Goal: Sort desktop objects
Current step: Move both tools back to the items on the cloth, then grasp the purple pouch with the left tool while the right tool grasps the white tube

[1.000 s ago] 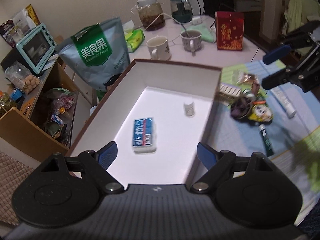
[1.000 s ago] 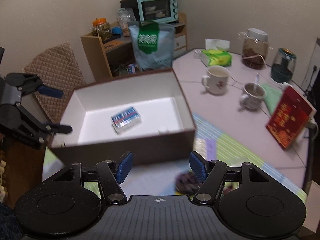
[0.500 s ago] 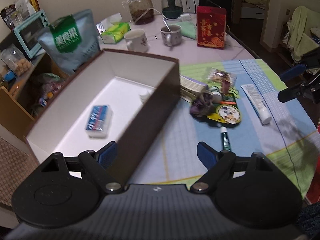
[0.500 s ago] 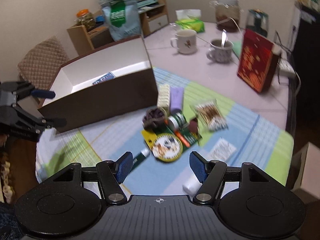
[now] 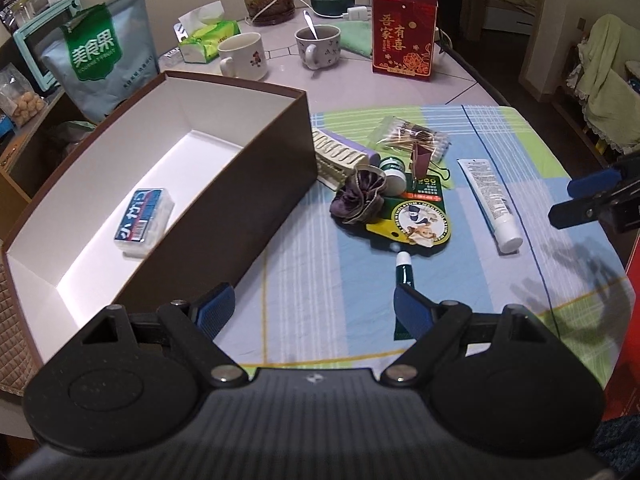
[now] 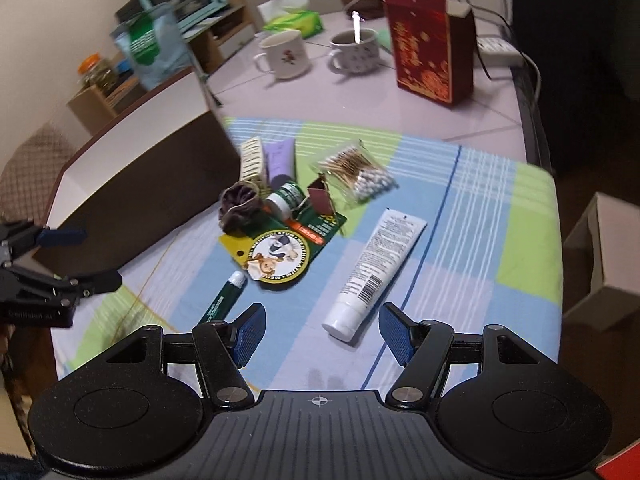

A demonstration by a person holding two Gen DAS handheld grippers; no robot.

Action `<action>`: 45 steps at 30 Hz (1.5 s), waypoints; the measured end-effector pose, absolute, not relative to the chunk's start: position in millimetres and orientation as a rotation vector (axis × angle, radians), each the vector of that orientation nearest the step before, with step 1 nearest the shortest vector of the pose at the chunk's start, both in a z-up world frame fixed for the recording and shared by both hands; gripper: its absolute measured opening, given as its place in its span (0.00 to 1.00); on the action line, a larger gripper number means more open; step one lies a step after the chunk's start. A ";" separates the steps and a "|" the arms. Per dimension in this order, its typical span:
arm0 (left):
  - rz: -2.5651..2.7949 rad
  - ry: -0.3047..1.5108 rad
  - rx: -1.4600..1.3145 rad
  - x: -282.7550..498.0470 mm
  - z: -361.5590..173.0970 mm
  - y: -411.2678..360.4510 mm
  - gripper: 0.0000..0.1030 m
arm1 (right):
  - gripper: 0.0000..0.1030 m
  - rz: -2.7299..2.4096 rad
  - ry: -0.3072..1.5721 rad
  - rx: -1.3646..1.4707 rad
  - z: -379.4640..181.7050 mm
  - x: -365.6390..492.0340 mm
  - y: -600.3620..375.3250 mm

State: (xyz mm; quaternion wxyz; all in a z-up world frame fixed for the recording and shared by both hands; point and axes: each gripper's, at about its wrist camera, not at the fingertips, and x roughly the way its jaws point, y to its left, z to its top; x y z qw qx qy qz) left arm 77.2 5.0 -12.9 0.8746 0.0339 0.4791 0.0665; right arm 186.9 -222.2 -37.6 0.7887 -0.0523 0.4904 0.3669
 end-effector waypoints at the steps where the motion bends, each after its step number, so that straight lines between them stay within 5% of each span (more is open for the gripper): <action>1: 0.135 1.002 0.074 80.5 -14.5 3.5 0.82 | 0.64 0.781 1.063 -0.102 -39.5 188.8 -222.4; 27: 0.061 1.072 0.049 148.4 -69.5 11.0 0.81 | 0.63 0.576 1.136 -0.147 -102.2 232.7 -186.6; 28: 0.056 1.072 0.047 150.7 -71.4 10.7 0.81 | 0.61 0.577 1.128 -0.162 -103.9 232.1 -185.0; 29: 0.053 1.072 0.045 153.1 -73.1 10.5 0.81 | 0.39 0.578 1.122 -0.177 -105.7 231.5 -183.3; 30: 0.049 1.072 0.043 155.8 -75.0 10.2 0.80 | 0.36 0.583 1.124 -0.181 -107.7 231.4 -182.7; 45: 0.011 1.009 0.063 199.8 -95.2 6.1 0.65 | 0.30 0.594 1.160 -0.143 -113.7 235.4 -190.0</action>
